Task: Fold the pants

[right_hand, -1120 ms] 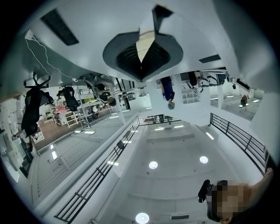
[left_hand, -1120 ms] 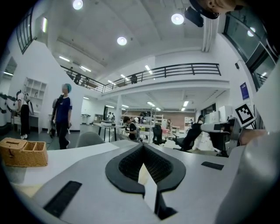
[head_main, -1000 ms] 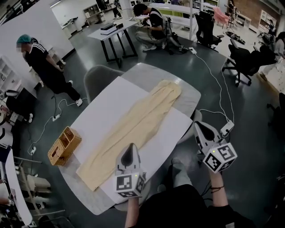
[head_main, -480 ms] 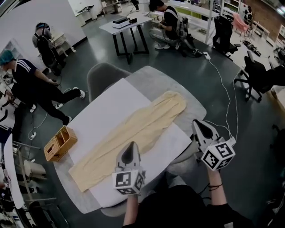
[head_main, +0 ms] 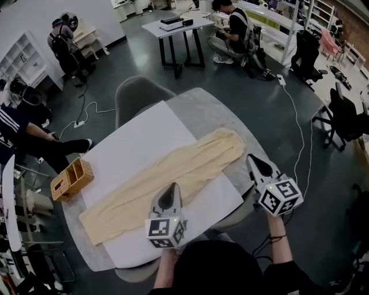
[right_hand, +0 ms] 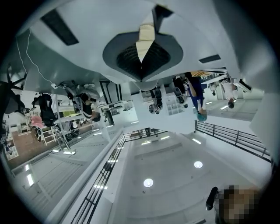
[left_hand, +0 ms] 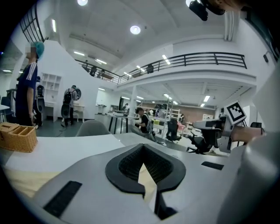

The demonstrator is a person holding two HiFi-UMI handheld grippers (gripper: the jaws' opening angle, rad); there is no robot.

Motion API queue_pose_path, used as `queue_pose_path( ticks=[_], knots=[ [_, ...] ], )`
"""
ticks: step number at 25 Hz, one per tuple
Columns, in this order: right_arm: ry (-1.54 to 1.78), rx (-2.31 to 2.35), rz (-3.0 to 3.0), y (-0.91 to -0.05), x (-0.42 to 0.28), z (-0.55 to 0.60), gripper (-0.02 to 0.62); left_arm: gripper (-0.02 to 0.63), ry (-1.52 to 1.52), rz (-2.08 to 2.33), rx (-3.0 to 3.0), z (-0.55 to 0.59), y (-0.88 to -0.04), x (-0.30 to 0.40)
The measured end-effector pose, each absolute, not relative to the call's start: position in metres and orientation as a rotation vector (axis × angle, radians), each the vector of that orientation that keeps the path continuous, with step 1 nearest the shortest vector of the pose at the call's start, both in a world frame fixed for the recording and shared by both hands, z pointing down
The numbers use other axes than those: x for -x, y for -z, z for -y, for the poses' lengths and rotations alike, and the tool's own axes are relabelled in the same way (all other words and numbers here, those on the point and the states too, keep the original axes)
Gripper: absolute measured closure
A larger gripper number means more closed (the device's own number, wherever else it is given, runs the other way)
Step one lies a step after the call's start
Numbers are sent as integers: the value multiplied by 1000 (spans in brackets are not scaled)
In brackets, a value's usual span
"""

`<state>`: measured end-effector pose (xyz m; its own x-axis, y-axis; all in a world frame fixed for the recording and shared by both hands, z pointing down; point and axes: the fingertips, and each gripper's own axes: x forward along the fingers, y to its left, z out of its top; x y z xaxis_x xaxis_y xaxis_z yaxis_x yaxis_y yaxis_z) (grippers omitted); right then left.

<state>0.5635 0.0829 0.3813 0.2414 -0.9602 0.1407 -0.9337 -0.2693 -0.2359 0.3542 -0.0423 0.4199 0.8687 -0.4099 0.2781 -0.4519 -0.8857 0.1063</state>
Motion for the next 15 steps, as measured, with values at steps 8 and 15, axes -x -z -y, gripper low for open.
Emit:
queue_pose_path(
  ticks=[8,15],
  knots=[
    [494,2379,-1910,-408,-606,-37,581,598,-477,618,-2840,68,-444,-395],
    [691,2421,-1902,-461,-639,-11,581,598,-566,572,-2801,85,-479,-422]
  ],
)
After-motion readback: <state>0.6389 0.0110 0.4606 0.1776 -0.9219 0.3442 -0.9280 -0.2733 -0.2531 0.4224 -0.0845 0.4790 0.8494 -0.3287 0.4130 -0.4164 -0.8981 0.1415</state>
